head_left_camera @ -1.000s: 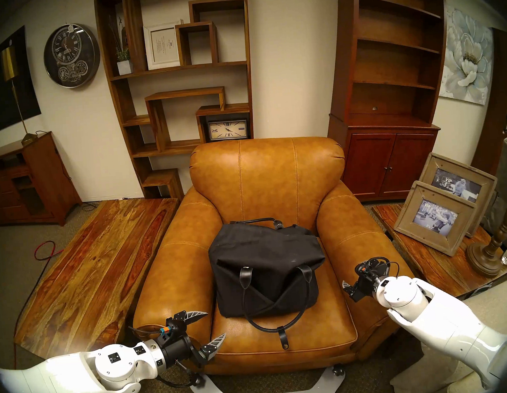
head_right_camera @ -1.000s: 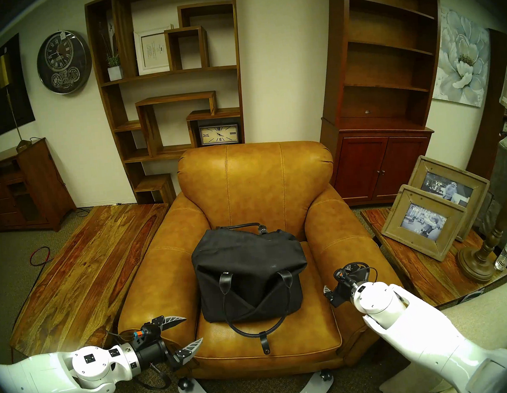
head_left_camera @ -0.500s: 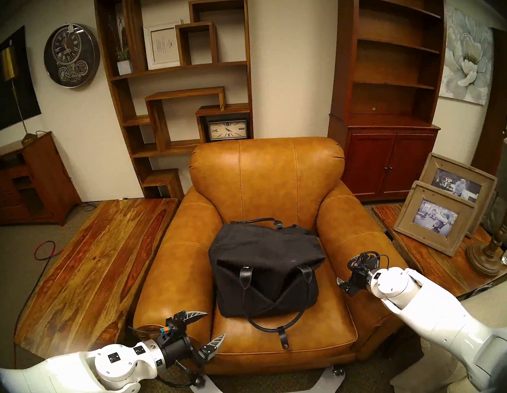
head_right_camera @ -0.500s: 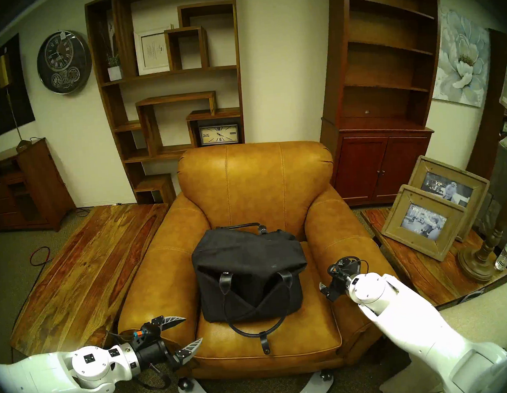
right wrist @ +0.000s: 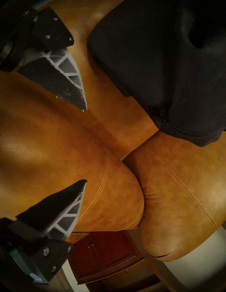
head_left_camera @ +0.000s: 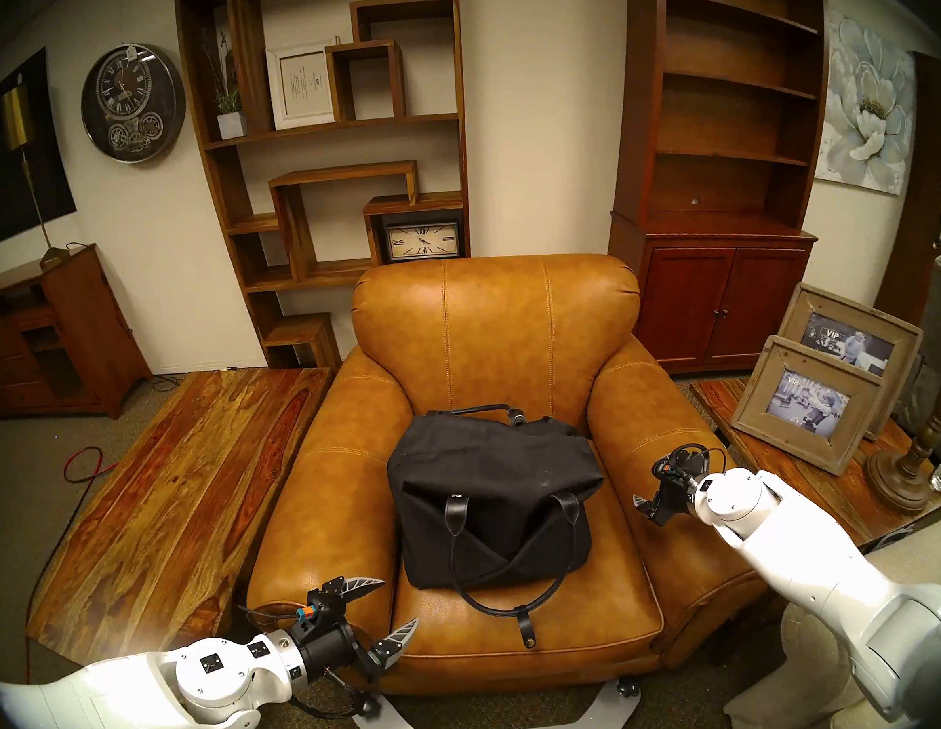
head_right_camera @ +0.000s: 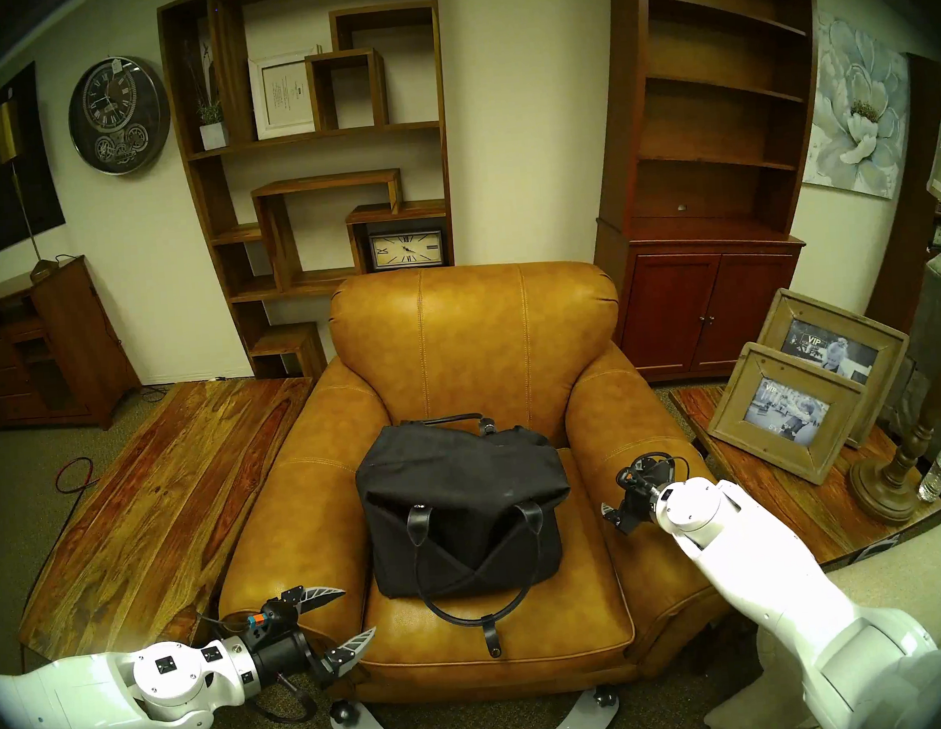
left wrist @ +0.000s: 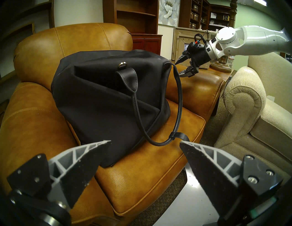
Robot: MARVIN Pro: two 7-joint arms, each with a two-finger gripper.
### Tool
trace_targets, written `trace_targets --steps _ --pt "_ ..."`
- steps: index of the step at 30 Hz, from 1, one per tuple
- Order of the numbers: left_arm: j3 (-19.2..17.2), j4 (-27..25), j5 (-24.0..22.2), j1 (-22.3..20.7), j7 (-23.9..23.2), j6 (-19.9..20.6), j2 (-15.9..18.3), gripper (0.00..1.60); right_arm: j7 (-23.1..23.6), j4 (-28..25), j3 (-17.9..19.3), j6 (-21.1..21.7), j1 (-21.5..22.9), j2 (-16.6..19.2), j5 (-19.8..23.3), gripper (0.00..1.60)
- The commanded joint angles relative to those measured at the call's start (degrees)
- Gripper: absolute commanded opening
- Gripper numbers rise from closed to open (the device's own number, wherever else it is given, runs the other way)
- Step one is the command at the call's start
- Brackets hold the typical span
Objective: Open a bag with a zipper
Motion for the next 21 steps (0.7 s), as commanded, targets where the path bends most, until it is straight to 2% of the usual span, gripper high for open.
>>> trace_targets --steps 1,14,21 --pt "-0.08 -0.29 0.07 -0.12 -0.03 -0.16 0.01 1.60 1.47 2.80 -0.20 -1.88 6.78 -3.30 -2.05 1.60" --pt "0.16 -0.26 0.00 -0.31 0.03 -0.16 0.05 1.60 7.44 10.82 -1.20 -6.23 13.50 -7.50 -4.41 1.60" --pt "0.27 -0.25 -0.03 -0.40 0.05 -0.17 0.08 1.60 10.14 15.71 -3.09 -8.52 17.28 -10.18 -5.84 1.60"
